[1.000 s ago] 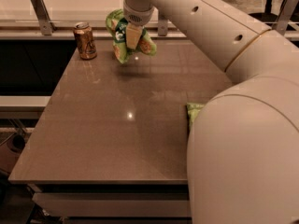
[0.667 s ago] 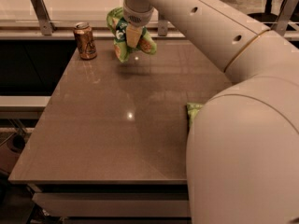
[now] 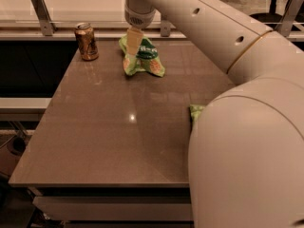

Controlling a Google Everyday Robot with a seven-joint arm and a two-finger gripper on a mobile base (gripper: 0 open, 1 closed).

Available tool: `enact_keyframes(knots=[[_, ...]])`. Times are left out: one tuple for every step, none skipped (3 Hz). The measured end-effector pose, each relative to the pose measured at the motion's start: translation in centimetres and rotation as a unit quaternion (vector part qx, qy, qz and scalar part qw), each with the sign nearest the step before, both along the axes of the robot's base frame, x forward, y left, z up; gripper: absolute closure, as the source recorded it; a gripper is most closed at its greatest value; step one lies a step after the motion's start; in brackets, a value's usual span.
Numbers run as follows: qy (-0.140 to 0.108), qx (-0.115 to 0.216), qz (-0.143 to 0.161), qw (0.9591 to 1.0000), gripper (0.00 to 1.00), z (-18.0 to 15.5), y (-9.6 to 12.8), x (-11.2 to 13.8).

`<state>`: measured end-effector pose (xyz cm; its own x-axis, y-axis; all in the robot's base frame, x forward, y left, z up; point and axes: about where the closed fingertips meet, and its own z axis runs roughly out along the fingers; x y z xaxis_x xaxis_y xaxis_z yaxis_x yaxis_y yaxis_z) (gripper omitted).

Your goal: Move green rice chip bag near orange can

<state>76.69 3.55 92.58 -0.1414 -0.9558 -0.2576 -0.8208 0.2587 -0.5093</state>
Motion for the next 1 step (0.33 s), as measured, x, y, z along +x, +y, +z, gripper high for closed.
enact_keyframes(knots=[[0.000,0.000,0.000,1.0000,0.00,-0.01,0.00,0.00]])
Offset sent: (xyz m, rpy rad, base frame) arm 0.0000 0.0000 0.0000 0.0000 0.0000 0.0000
